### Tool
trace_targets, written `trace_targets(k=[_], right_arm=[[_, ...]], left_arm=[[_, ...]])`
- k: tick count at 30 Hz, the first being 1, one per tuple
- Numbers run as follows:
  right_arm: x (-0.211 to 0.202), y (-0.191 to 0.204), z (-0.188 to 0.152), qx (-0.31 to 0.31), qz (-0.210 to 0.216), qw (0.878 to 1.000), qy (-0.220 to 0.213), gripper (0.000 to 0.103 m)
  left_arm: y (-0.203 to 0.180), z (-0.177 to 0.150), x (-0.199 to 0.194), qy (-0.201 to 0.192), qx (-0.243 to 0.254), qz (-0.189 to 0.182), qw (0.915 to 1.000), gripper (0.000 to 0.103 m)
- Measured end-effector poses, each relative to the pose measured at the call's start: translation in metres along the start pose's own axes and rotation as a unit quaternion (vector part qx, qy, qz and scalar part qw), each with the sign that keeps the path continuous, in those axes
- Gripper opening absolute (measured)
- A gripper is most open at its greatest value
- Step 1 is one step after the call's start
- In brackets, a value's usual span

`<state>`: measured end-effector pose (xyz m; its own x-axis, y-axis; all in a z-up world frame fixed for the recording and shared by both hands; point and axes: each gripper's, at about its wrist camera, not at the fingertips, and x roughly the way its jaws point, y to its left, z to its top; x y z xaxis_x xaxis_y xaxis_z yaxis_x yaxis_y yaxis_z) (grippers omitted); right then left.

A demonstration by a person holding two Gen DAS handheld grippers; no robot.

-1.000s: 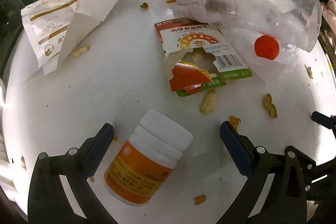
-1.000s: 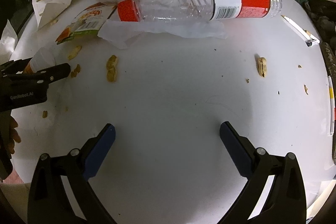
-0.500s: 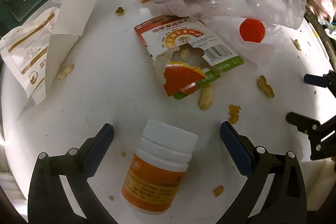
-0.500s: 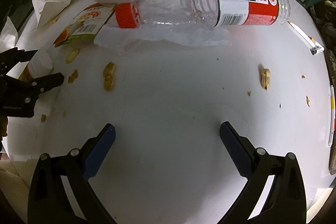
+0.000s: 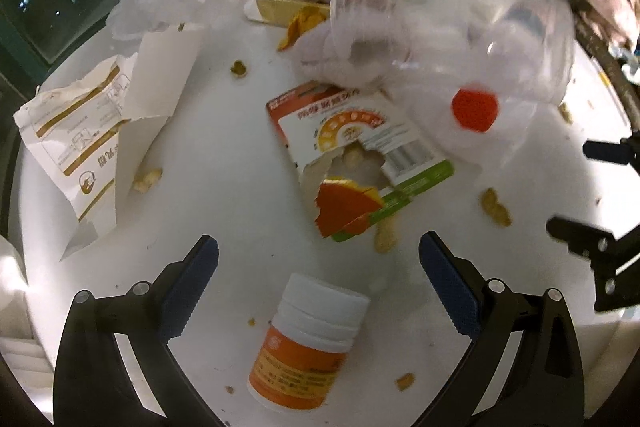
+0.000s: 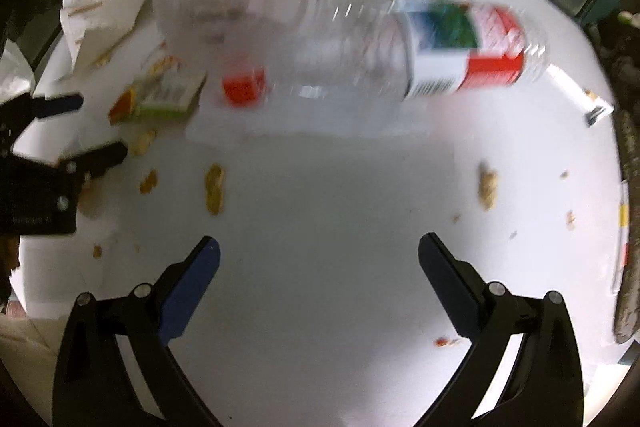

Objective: Collect trash
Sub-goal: 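Move the right tool toward the large clear plastic cup on the table, then grasp the large clear plastic cup with the right tool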

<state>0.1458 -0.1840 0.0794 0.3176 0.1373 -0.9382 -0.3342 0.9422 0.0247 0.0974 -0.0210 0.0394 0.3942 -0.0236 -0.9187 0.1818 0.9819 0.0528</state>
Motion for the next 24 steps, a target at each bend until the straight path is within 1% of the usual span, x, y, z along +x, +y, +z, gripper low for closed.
trace_targets(k=[2, 4, 6, 8, 9, 10, 11, 14, 17, 20, 24], right_arm=[[-0.018, -0.001, 0.013, -0.003, -0.022, 0.999, -0.033, 0.097], [-0.034, -0.006, 0.028, -0.005, -0.037, 0.998, -0.053, 0.097], [-0.048, -0.011, 0.042, -0.004, -0.043, 0.997, -0.068, 0.097], [-0.063, -0.019, 0.041, -0.004, -0.045, 0.995, -0.091, 0.097], [-0.073, -0.014, 0.038, -0.006, -0.047, 0.994, -0.098, 0.097], [-0.08, -0.014, 0.042, -0.008, -0.048, 0.993, -0.103, 0.097], [-0.088, -0.019, 0.038, -0.011, -0.048, 0.993, -0.108, 0.097], [-0.089, -0.018, 0.044, -0.008, -0.05, 0.991, -0.125, 0.097], [-0.093, -0.018, 0.05, -0.008, -0.044, 0.99, -0.132, 0.097], [-0.088, -0.015, 0.052, -0.006, -0.033, 0.99, -0.135, 0.097], [-0.087, -0.013, 0.051, -0.001, -0.014, 0.991, -0.135, 0.097]], left_arm=[[-0.001, 0.004, -0.006, -0.011, -0.015, -0.006, 0.9998, 0.097], [-0.004, 0.013, -0.009, -0.021, -0.032, -0.006, 0.9993, 0.097], [0.0, 0.008, -0.017, -0.031, -0.048, -0.011, 0.9983, 0.097], [-0.003, 0.015, -0.028, -0.045, -0.058, -0.013, 0.9972, 0.097], [-0.002, 0.019, -0.032, -0.054, -0.062, -0.016, 0.9965, 0.097], [0.001, 0.009, -0.042, -0.065, -0.068, -0.018, 0.9954, 0.097], [0.001, 0.008, -0.049, -0.072, -0.069, -0.019, 0.9949, 0.097], [-0.001, 0.017, -0.063, -0.091, -0.065, -0.016, 0.9936, 0.097], [-0.004, 0.026, -0.068, -0.096, -0.055, -0.006, 0.9939, 0.097], [-0.004, 0.034, -0.076, -0.1, -0.047, -0.007, 0.9939, 0.097], [0.002, 0.039, -0.082, -0.105, -0.05, -0.012, 0.9931, 0.097]])
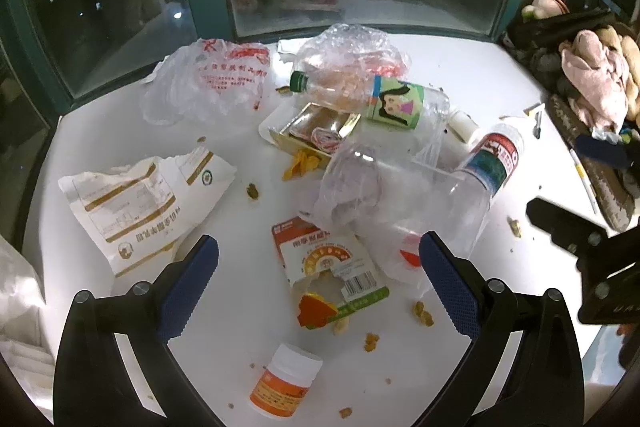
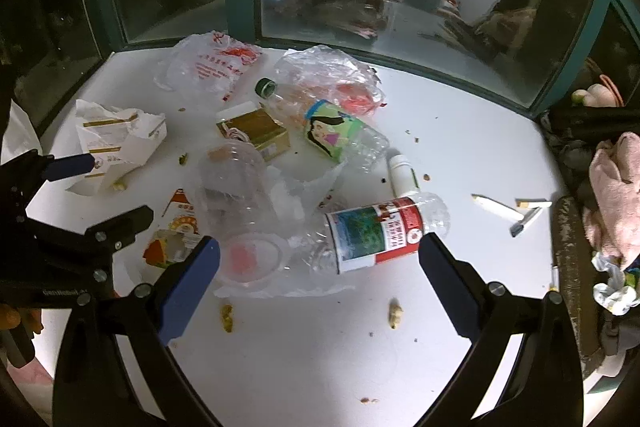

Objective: Collect trash
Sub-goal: 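Grasp the large clear plastic cup with the right tool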

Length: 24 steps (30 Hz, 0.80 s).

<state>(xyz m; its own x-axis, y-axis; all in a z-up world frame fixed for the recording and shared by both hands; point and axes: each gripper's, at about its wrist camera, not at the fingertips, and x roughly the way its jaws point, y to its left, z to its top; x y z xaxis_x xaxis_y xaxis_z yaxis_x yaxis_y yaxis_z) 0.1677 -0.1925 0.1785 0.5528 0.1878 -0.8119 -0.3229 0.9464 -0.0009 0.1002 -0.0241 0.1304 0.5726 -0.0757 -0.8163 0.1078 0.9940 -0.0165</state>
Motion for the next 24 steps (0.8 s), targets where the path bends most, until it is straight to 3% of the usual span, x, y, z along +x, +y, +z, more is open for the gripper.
trace_targets(k=[3, 16, 24], right_arm=[[0.002, 0.003, 0.002, -0.008, 0.025, 1.0, 0.003, 0.097], [0.032, 0.03, 0.021, -0.05, 0.055, 0.997, 0.033, 0.097], [0.042, 0.046, 0.026, -0.072, 0.062, 0.995, 0.037, 0.097]], left_arm=[[0.005, 0.002, -0.003, -0.001, -0.002, -0.001, 1.0, 0.097], [0.038, -0.008, 0.01, 0.031, -0.033, 0.034, 0.9984, 0.097], [0.053, -0.009, 0.025, 0.044, -0.039, 0.029, 0.9978, 0.097]])
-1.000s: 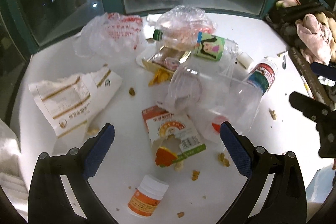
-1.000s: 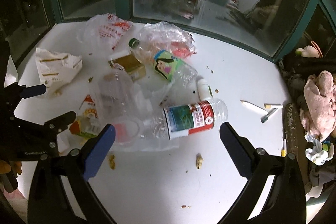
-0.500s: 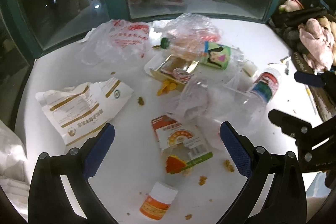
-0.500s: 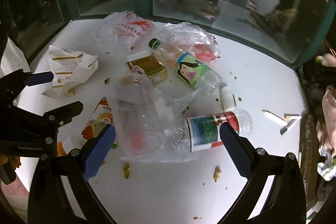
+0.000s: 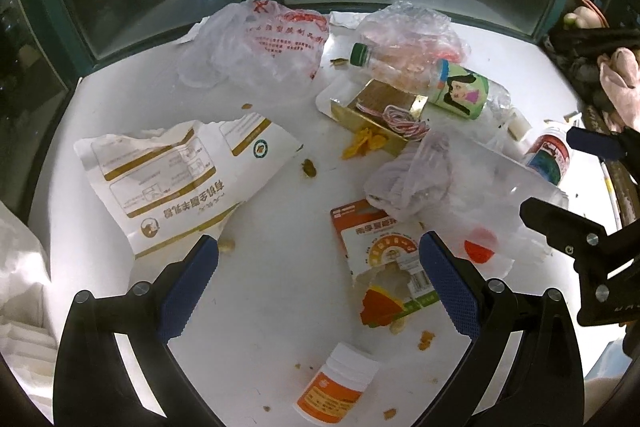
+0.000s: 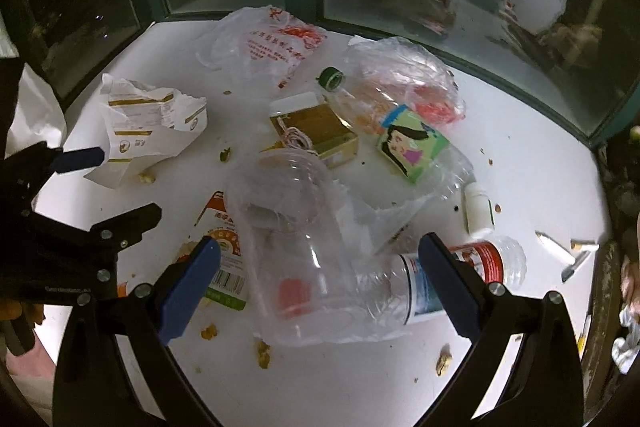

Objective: Collect trash
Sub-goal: 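Grasp the large clear plastic cup with the right tool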

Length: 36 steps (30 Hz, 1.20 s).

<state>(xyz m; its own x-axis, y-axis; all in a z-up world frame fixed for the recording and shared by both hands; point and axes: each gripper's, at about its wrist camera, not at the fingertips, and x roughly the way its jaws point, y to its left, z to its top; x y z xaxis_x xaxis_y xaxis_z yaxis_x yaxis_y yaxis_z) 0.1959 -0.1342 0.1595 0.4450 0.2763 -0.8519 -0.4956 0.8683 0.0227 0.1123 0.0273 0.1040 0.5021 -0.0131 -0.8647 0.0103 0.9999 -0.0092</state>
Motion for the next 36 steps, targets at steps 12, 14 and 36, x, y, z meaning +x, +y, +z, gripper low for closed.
trace_targets(k=[12, 14, 36], right_arm=[[0.038, 0.007, 0.008, -0.022, 0.004, 0.999, 0.04, 0.097], [0.044, 0.008, 0.008, -0.025, 0.008, 0.999, 0.044, 0.097], [0.071, 0.017, -0.001, -0.047, 0.031, 0.995, 0.087, 0.071]], left_arm=[[0.006, -0.004, 0.028, 0.028, -0.006, -0.007, 0.9996, 0.097], [0.007, -0.004, 0.033, 0.033, -0.007, -0.009, 0.9994, 0.097], [0.013, -0.005, 0.059, 0.06, -0.016, -0.012, 0.998, 0.097]])
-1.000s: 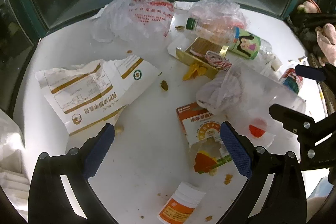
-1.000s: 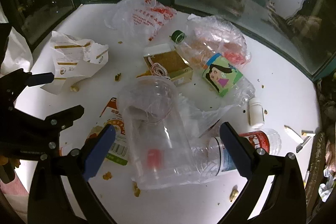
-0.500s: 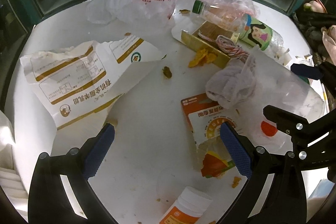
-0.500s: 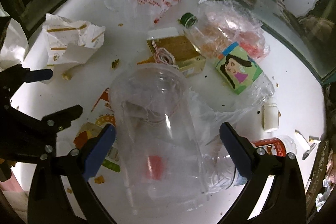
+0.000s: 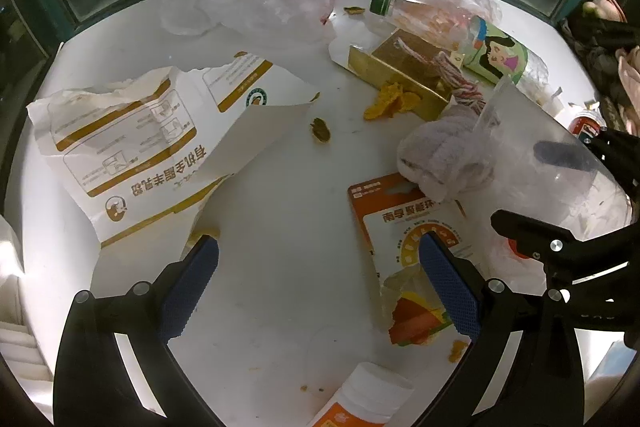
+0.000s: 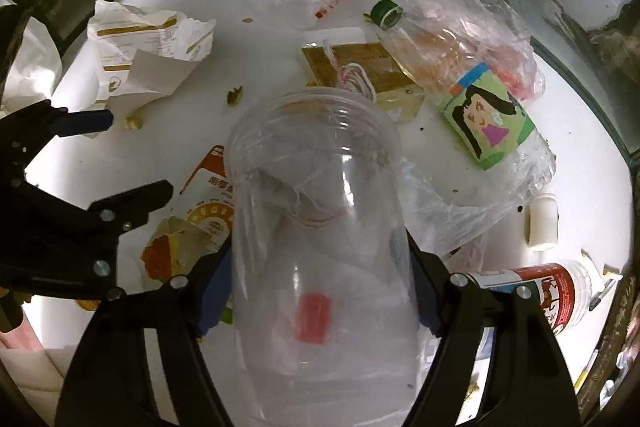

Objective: Collect trash
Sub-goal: 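Grasp the large clear plastic cup with the right tool, then carry the clear cup with the right tool over the blue-lined trash bin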

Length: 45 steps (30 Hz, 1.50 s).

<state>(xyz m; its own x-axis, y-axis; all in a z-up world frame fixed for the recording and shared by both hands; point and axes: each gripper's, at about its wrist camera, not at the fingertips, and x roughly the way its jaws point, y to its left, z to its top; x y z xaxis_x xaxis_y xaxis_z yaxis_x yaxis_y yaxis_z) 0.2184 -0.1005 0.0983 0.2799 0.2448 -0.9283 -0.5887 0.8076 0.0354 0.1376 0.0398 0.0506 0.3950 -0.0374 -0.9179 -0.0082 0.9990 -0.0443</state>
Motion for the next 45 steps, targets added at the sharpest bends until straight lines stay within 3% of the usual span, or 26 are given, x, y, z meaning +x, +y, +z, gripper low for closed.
trace_targets(k=[12, 22, 36, 45], right_arm=[[-0.041, -0.005, -0.019, 0.047, 0.026, 0.998, -0.035, 0.071], [-0.083, -0.008, -0.078, 0.109, 0.011, 0.992, -0.056, 0.071], [-0.137, -0.035, -0.156, 0.209, -0.014, 0.973, -0.092, 0.071], [-0.182, -0.064, -0.235, 0.239, -0.022, 0.966, -0.092, 0.071]], left_arm=[[-0.008, -0.01, -0.026, -0.025, 0.003, -0.012, 0.9996, 0.097], [-0.037, -0.036, -0.056, -0.042, 0.042, -0.043, 0.9973, 0.097], [-0.125, -0.068, -0.098, -0.071, 0.139, -0.088, 0.9838, 0.097], [-0.223, -0.109, -0.12, -0.064, 0.202, -0.114, 0.9706, 0.097]])
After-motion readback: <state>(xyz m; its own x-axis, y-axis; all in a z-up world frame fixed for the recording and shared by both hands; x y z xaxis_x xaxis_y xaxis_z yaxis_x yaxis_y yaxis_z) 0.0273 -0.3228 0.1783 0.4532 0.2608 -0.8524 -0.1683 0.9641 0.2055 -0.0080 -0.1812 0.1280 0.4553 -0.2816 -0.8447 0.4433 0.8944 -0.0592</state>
